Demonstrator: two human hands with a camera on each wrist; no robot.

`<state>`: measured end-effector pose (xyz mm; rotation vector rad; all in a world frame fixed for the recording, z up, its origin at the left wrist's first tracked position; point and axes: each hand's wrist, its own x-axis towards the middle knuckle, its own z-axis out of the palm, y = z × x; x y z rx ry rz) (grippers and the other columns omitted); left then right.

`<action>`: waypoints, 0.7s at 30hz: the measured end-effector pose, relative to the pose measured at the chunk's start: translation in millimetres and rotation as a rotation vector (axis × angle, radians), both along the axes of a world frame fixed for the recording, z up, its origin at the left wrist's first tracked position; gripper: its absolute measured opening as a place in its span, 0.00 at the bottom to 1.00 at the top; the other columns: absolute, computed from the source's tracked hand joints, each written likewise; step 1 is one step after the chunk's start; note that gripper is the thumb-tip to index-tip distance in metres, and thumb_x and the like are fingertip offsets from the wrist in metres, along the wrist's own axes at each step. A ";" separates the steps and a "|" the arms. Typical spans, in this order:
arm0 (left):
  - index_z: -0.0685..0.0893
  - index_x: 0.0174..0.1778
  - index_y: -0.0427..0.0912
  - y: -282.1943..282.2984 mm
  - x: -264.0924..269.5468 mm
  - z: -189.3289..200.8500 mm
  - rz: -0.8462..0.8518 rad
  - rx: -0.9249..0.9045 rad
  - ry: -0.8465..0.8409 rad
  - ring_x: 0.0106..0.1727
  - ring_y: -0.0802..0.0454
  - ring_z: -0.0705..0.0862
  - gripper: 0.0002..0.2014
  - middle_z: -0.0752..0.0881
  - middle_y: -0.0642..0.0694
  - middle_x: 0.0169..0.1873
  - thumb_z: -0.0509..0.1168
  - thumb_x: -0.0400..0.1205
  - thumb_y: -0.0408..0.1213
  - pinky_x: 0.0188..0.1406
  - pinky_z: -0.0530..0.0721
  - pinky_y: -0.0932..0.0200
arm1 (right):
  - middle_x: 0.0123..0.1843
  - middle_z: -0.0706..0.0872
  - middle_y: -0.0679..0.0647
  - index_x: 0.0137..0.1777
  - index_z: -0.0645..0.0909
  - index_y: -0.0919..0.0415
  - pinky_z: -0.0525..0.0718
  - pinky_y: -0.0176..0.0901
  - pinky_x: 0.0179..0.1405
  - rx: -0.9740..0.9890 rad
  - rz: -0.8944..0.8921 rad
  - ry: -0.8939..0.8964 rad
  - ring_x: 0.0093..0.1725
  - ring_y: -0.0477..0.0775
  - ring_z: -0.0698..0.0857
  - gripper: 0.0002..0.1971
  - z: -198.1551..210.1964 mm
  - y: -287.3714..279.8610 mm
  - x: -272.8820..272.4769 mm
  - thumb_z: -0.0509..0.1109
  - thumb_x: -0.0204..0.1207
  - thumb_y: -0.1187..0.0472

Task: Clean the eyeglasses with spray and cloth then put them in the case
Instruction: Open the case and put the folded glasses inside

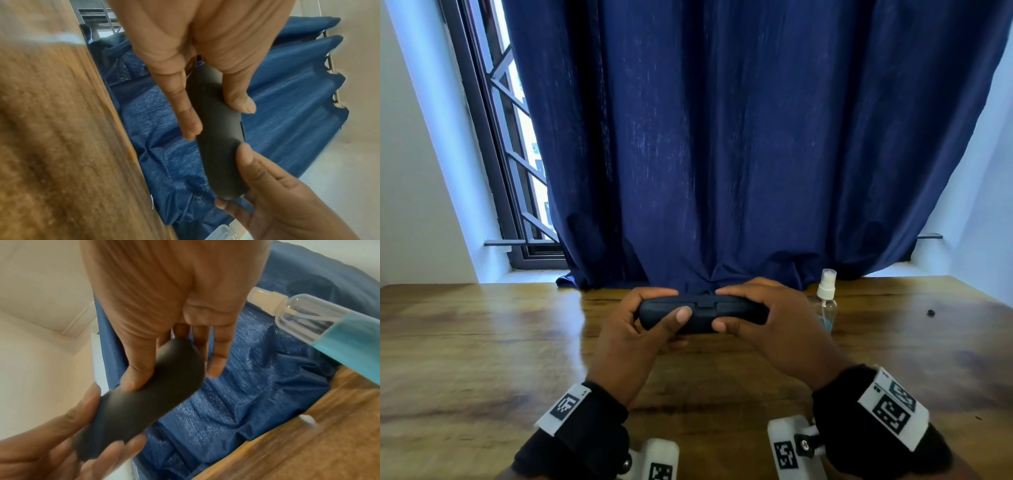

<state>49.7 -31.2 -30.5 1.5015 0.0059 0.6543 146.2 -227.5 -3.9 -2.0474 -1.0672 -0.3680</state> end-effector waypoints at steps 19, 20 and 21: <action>0.87 0.60 0.50 2.7 8.2 -12.0 0.092 0.127 0.173 0.53 0.65 0.90 0.13 0.92 0.53 0.53 0.74 0.80 0.36 0.48 0.90 0.64 | 0.58 0.86 0.39 0.68 0.82 0.35 0.83 0.51 0.62 -0.568 -0.212 -0.010 0.61 0.45 0.79 0.22 -10.0 -17.1 16.3 0.77 0.73 0.44; 0.88 0.60 0.50 2.9 8.0 -12.6 0.090 0.127 0.172 0.54 0.64 0.90 0.13 0.93 0.54 0.52 0.74 0.80 0.36 0.48 0.90 0.64 | 0.59 0.85 0.39 0.67 0.83 0.37 0.83 0.51 0.62 -0.573 -0.220 -0.013 0.62 0.45 0.78 0.22 -10.2 -17.4 16.4 0.78 0.73 0.46; 0.88 0.59 0.51 2.9 7.8 -12.9 0.086 0.127 0.172 0.54 0.63 0.90 0.12 0.93 0.55 0.52 0.73 0.80 0.36 0.49 0.89 0.63 | 0.60 0.84 0.39 0.65 0.83 0.39 0.82 0.49 0.63 -0.573 -0.223 -0.012 0.62 0.44 0.78 0.21 -10.6 -17.6 16.6 0.79 0.72 0.47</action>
